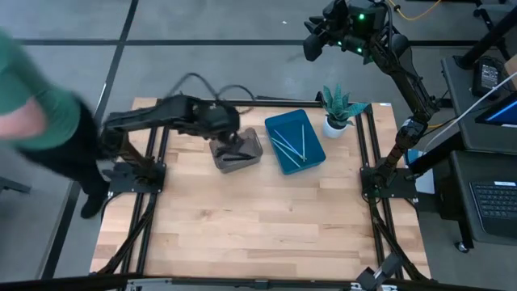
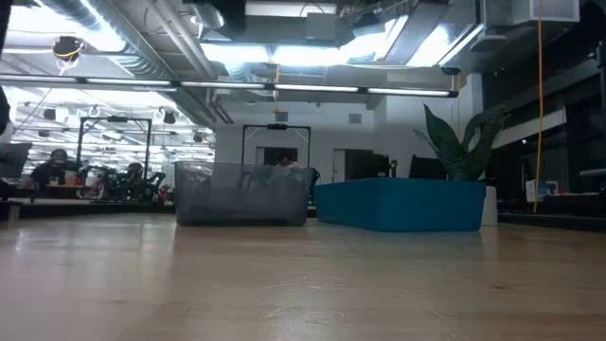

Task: Sort pens & pencils
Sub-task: Return to Home Position

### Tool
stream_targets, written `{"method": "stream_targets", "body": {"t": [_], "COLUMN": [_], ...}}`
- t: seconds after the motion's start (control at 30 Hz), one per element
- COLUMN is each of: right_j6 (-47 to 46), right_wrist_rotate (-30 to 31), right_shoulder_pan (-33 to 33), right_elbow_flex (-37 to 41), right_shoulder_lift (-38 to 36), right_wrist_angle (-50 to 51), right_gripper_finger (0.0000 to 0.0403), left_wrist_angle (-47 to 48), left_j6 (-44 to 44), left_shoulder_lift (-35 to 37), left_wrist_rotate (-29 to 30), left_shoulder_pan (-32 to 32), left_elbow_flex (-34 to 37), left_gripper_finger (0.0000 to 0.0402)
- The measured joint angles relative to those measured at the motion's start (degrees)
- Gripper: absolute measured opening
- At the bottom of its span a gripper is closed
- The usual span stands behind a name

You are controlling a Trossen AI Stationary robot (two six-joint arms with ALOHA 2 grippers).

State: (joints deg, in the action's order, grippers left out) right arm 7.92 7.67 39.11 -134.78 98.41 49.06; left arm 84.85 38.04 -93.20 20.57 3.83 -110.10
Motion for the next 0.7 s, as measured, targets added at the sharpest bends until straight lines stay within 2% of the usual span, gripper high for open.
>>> {"method": "stream_targets", "body": {"t": [0.1, 0.2, 0.33, 0.47, 0.6, 0.7], "right_j6": [-0.2, -1.7, -1.9, -2.0, 1.5, 2.8], "right_wrist_rotate": [-2.3, -7.6, -17.7, -26.8, -29.4, -30.3], "right_shoulder_pan": [-0.1, -0.4, -1.0, -2.9, -6.9, -11.1], "right_elbow_flex": [0.0, 0.0, 0.0, 0.0, 0.0, 0.0], "right_shoulder_lift": [0.0, -0.3, -2.2, -5.4, -7.6, -9.8], "right_wrist_angle": [0.0, 0.0, 1.1, 9.9, 21.0, 24.4], "right_gripper_finger": [0.0094, 0.0094, 0.0094, 0.0094, 0.0094, 0.0094], "left_wrist_angle": [-7.5, -18.3, -29.7, -31.6, -34.1, -38.3], "left_j6": [-1.3, -7.1, -16.4, -19.3, -21.8, -21.9], "left_shoulder_lift": [3.9, 8.0, 12.6, 13.8, 12.3, 12.4], "left_wrist_rotate": [7.4, 13.6, 14.8, 15.8, 19.9, 21.8], "left_shoulder_pan": [-0.8, -1.5, -3.5, -7.9, -12.9, -15.5], "left_elbow_flex": [0.0, 0.0, -0.1, 0.0, 4.3, 8.1], "left_gripper_finger": [0.003, 0.003, 0.003, 0.003, 0.003, 0.003]}}
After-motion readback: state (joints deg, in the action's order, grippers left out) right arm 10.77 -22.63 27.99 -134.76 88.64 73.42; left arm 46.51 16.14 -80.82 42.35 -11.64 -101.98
